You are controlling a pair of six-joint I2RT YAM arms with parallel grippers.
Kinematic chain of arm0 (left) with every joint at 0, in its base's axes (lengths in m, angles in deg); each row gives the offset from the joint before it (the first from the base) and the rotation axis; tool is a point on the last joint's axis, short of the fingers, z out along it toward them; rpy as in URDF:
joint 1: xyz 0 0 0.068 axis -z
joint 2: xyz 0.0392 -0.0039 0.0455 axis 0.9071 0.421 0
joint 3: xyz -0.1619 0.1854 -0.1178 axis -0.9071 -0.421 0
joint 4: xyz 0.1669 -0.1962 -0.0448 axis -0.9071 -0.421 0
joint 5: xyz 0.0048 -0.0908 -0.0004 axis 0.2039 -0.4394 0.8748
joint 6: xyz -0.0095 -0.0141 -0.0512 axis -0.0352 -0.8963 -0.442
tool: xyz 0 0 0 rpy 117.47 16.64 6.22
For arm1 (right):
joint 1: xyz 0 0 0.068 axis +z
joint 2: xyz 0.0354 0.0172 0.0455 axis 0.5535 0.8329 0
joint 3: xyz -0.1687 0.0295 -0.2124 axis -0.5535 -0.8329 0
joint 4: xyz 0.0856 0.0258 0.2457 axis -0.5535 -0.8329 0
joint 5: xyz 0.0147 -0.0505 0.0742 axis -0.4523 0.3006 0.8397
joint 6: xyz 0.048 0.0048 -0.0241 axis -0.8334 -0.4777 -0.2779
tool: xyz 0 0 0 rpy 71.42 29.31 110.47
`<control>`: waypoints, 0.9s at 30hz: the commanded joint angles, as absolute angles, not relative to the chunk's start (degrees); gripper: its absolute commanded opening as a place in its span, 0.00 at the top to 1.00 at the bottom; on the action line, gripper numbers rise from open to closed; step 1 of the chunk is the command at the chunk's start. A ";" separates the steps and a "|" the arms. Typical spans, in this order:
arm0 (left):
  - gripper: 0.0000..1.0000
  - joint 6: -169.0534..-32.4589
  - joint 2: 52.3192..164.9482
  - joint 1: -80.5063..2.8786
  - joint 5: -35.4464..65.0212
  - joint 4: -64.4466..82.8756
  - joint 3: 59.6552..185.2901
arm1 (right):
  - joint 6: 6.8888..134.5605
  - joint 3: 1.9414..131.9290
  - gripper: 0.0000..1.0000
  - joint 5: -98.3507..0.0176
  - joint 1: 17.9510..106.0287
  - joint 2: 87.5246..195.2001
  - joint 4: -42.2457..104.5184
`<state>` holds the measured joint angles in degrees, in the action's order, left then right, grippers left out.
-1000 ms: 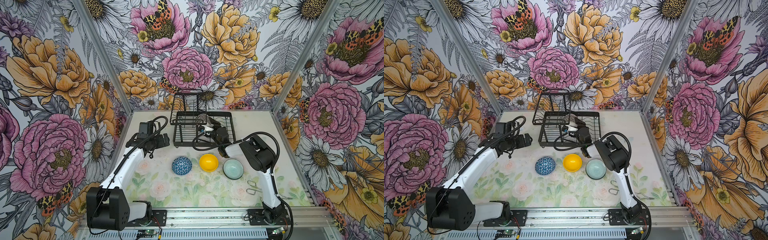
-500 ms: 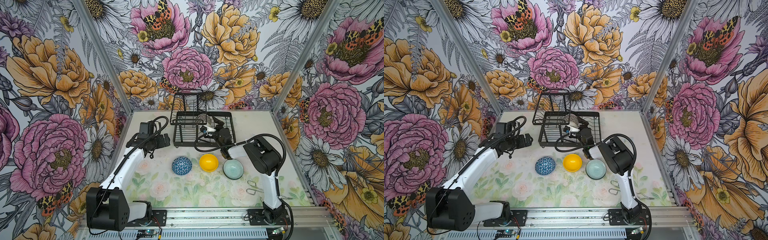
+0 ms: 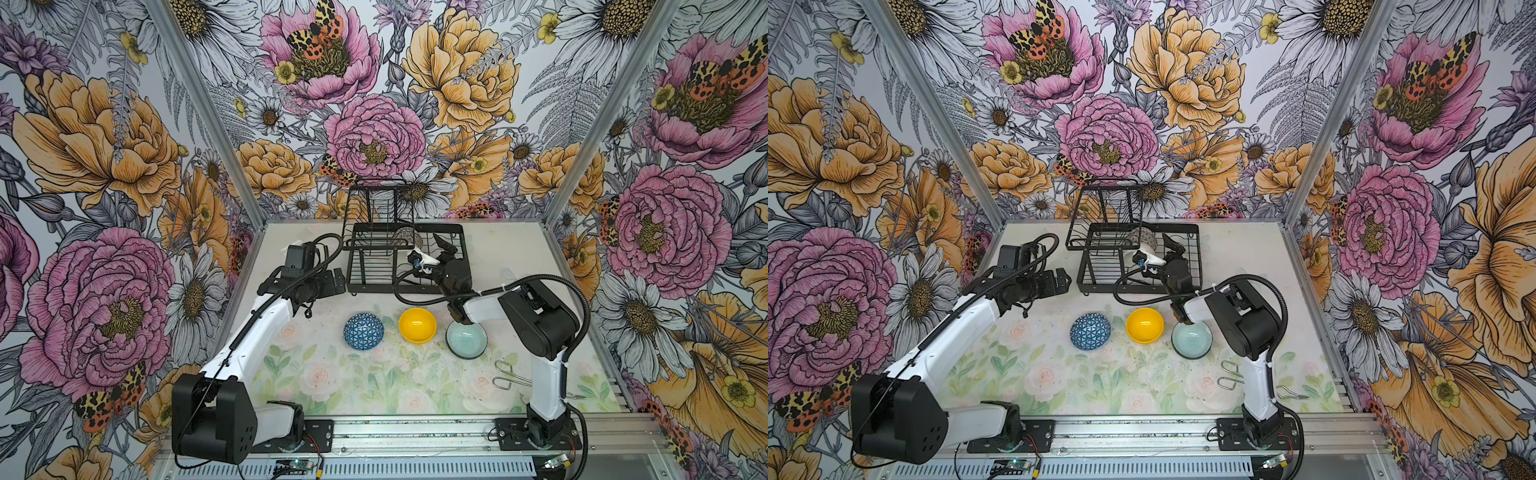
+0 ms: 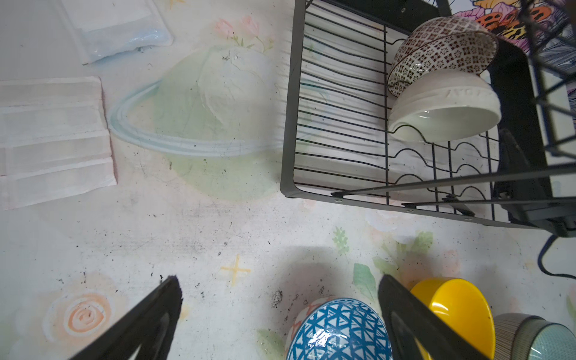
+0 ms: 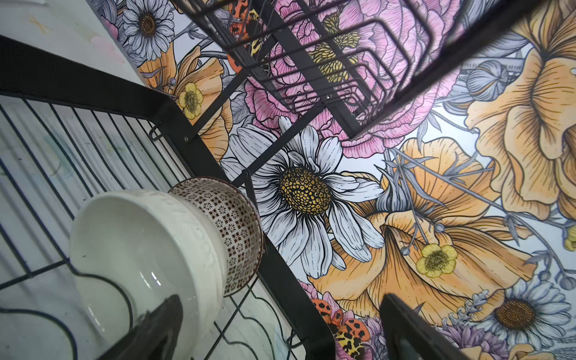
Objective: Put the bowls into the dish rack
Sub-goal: 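Draw the right gripper up and out of the rack, then reach the left gripper to the teal bowl's rim while the right arm moves aside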
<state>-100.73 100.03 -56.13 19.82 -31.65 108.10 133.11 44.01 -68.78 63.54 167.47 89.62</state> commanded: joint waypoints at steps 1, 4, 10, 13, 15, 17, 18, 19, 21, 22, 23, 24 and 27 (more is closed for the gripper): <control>0.01 -101.17 99.09 -55.74 21.68 -32.01 108.22 | 130.62 41.80 0.01 -70.88 63.78 162.08 91.90; 0.01 -101.03 99.18 -55.57 21.71 -32.33 108.54 | 130.18 39.49 0.01 -71.66 63.84 159.50 91.14; 0.01 -99.31 97.27 -51.58 28.85 -35.99 112.21 | 126.81 34.59 0.00 -76.77 64.35 150.97 85.35; 0.01 -97.65 97.41 -48.38 31.72 -39.00 116.54 | 121.05 35.29 0.01 -81.80 64.98 142.80 70.20; 0.01 -96.88 98.25 -46.54 32.02 -40.66 119.35 | 113.99 37.23 0.00 -84.87 64.99 137.29 58.32; 0.01 -95.75 99.79 -44.25 32.25 -42.05 122.51 | 106.21 40.20 0.01 -88.10 64.96 131.94 44.43; 0.01 -95.22 100.55 -42.97 33.17 -42.56 123.81 | 103.19 41.41 0.01 -88.92 64.98 129.81 39.05; 0.01 -94.44 101.46 -41.37 34.32 -43.16 125.44 | 100.47 42.66 0.01 -89.23 64.90 127.51 32.78; 0.01 -93.37 103.51 -38.71 35.70 -44.16 128.31 | 96.11 44.61 0.00 -91.48 64.97 123.71 24.08; 0.01 -93.09 104.42 -37.64 35.66 -44.57 129.84 | 94.29 45.03 0.01 -92.01 64.98 121.58 20.82; 0.01 -92.96 105.28 -36.80 35.44 -44.73 130.88 | 92.25 45.01 0.00 -93.17 64.98 119.20 18.60; 0.01 -93.18 106.07 -35.78 35.01 -44.69 132.16 | 89.98 45.06 0.00 -94.38 64.94 117.36 16.94; 0.01 -93.69 108.74 -32.23 33.27 -44.66 135.79 | 79.96 48.17 0.01 -94.07 63.22 113.49 6.26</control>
<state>-94.54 106.87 -34.69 33.07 -43.04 132.71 93.88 44.84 -91.38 64.61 115.56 24.13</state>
